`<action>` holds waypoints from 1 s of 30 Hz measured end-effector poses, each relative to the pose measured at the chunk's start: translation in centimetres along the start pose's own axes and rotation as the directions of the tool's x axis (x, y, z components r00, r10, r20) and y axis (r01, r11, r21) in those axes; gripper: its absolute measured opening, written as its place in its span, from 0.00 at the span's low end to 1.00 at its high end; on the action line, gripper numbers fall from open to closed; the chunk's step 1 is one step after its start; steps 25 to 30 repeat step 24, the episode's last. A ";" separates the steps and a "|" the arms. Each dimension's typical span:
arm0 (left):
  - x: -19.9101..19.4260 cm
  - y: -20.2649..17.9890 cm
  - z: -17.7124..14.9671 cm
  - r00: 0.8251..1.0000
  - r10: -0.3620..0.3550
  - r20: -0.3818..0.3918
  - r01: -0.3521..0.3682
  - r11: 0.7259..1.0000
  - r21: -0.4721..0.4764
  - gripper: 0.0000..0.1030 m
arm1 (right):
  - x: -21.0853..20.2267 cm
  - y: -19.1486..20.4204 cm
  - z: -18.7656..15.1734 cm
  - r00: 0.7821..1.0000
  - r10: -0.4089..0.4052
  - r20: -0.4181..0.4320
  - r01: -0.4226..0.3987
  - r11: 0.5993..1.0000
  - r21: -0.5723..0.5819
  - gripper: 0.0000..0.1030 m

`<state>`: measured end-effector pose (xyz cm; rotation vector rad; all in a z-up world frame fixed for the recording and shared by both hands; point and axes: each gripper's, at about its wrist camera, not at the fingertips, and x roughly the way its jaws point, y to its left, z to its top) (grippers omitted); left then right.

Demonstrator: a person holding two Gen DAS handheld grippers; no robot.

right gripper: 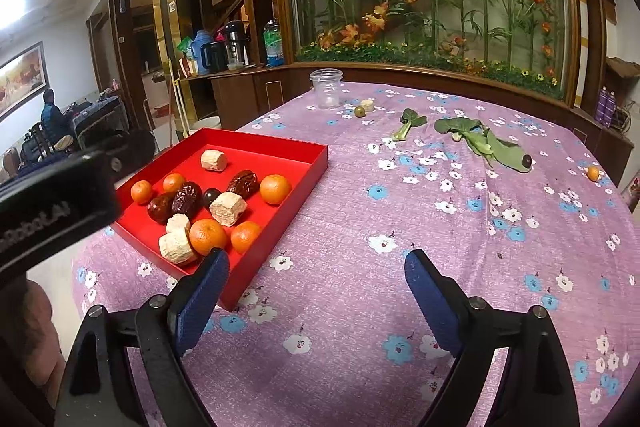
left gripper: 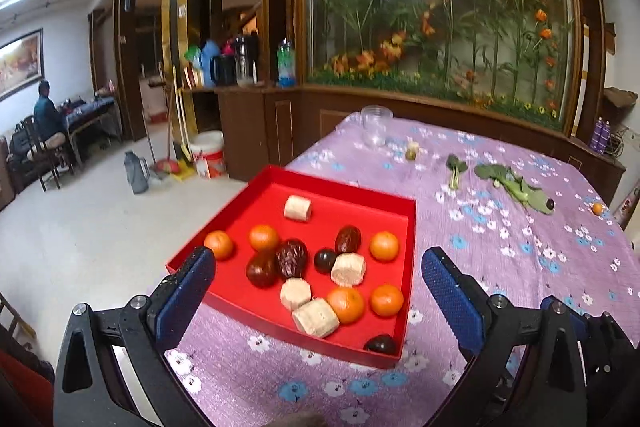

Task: Organize fruits

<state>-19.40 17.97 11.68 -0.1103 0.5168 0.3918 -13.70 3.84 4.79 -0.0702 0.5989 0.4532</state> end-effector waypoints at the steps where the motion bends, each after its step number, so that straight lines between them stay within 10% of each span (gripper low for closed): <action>1: 0.3 0.1 -0.1 1.000 -0.002 -0.007 0.002 1.000 -0.005 1.00 | 0.1 0.1 0.0 1.000 0.003 -0.003 -0.003 1.000 -0.004 0.90; 30: 3.0 1.3 -0.6 0.994 -0.024 -0.108 0.021 0.999 -0.033 1.00 | 1.5 1.9 -0.3 0.999 0.014 -0.031 -0.016 0.998 -0.063 0.91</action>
